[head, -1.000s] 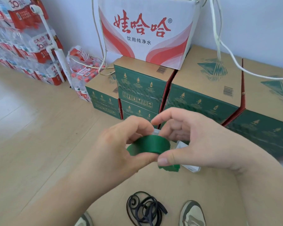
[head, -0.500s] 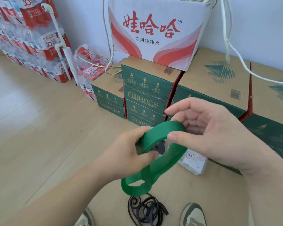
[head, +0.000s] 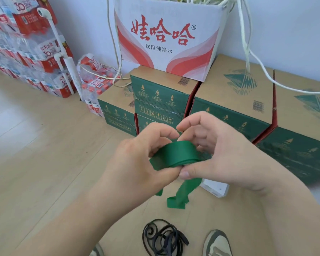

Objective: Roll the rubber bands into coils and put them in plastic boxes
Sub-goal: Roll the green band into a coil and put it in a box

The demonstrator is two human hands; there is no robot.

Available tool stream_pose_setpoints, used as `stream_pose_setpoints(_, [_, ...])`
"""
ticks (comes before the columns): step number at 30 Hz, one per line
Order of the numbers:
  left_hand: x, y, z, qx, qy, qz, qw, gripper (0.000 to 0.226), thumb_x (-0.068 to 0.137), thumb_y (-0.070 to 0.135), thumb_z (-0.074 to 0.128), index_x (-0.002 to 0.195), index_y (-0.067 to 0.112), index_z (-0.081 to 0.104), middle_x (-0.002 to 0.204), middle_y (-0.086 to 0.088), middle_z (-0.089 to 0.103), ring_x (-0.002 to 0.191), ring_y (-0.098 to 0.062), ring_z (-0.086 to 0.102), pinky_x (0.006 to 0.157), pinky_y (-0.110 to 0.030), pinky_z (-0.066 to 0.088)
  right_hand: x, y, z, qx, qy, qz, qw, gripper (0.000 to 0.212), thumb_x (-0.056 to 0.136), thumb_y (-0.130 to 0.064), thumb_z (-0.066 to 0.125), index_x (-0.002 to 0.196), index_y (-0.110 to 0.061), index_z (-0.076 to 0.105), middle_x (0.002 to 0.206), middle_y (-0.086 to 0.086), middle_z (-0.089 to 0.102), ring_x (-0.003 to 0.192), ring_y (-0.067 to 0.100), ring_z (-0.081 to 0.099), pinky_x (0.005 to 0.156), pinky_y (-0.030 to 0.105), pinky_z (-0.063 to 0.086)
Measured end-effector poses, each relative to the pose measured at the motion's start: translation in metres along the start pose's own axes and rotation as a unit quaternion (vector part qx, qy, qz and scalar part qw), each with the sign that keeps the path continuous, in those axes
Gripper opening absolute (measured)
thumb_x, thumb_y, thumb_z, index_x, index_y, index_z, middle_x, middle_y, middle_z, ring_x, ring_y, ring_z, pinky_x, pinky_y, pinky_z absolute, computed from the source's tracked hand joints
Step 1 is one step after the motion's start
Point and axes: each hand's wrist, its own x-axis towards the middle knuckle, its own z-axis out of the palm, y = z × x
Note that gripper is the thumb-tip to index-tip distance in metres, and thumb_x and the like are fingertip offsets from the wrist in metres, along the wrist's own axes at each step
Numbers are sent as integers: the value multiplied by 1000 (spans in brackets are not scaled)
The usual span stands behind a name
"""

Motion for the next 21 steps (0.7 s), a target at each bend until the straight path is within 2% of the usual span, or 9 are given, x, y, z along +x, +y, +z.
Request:
stream_pose_setpoints(3, [3,-5,0,16,-6,1,1000,56,70,18,89,111,36,55,92,14,74,81,-18,71,78,-40,59,1,-1,2,-30,28,-19,999,55,65,-5,93,103,-34,65,98,-1,75,93,19,72,91,47,57])
stream_pose_setpoints(7, [6,-13,1,57,-24,11,998,55,74,32,86,118,35,52,106,23,71,88,-10,72,83,-40,60,1,0,9,-27,66,-33,997,35,76,-8,87,98,-32,74,90,-4,78,85,12,74,86,36,60])
stream_pose_setpoints(10, [6,-26,1,37,-53,-46,997,66,75,22,87,128,38,50,100,18,72,96,-8,69,90,-38,56,1,-4,12,30,120,-53,991,27,83,-4,81,93,-29,79,86,2,79,81,29,75,77,50,62])
stream_pose_setpoints(11, [5,-31,2,34,-76,-66,994,66,77,19,85,129,40,50,101,17,71,99,-8,69,93,-39,56,2,-4,10,37,145,-63,987,25,84,-4,79,93,-28,79,86,2,80,81,29,75,77,51,62])
stream_pose_setpoints(14, [5,-44,2,11,-116,-88,989,50,86,10,76,126,35,58,105,17,72,102,-6,69,95,-37,57,4,-4,2,55,203,-79,974,24,87,-2,76,96,-23,77,91,-3,80,85,18,76,78,43,63])
stream_pose_setpoints(16, [6,-45,1,-8,-122,-100,987,44,88,13,76,124,34,61,110,20,71,108,-5,67,97,-35,56,4,-3,-2,59,217,-79,971,23,89,-1,73,99,-22,74,92,-3,79,85,16,76,78,40,62])
stream_pose_setpoints(18, [7,-41,3,-35,-122,-103,987,50,88,20,78,131,39,58,117,20,70,115,-8,64,99,-37,55,5,-1,-2,57,213,-78,972,22,90,-2,72,100,-22,72,93,-2,78,86,15,75,78,39,62])
stream_pose_setpoints(21, [6,-37,10,-37,-83,-83,992,71,89,28,78,149,42,43,126,21,67,120,-9,62,102,-35,52,4,-1,2,31,198,-79,977,22,90,-5,73,97,-26,72,93,-5,78,86,16,76,77,41,63])
